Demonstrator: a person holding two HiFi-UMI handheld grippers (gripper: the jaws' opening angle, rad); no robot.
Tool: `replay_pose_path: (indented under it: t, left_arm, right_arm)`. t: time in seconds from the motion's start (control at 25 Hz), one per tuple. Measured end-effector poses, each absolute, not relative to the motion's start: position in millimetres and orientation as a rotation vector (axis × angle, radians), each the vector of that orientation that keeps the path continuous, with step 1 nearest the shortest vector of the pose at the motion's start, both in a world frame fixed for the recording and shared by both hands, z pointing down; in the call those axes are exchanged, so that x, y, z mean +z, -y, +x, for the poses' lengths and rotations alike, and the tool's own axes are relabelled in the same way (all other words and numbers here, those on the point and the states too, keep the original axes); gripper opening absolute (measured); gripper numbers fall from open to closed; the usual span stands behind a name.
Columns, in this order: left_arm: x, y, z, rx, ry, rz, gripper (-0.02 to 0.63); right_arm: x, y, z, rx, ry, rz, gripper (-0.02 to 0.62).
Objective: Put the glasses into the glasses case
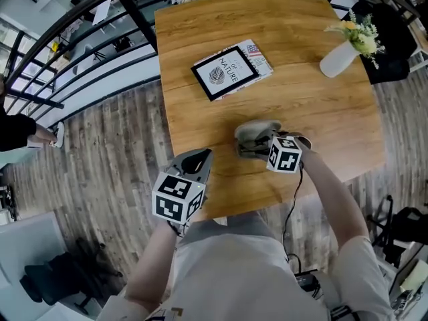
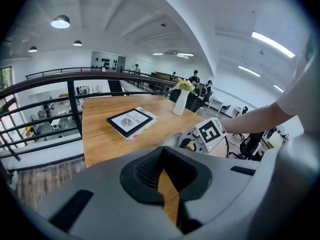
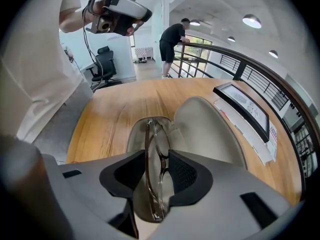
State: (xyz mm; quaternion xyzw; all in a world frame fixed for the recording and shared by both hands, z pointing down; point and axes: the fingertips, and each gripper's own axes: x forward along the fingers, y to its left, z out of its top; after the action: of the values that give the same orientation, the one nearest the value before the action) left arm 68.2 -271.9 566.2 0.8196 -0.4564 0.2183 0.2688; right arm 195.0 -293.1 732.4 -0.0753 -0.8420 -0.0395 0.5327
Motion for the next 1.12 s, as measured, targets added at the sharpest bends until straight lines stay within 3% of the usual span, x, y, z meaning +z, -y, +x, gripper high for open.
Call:
replay_pose_path:
  t: [0.12,0.48,1.12]
  left_arm:
    - [569,269,68,0.597,1.214,2.207,0.015]
    - [552,270,60,0.639,1.199,2.271,0.015]
    - [429,283,3,0.561,1.407,2.582,0.015]
  right_arm:
    - [730,292,195,-0.098,2.019,-0.163,0.196]
    - [682,298,184,-0.128,2.078,-0.061,0.196]
    - [470,311,131,-0.027,2.501,0.515,0.081]
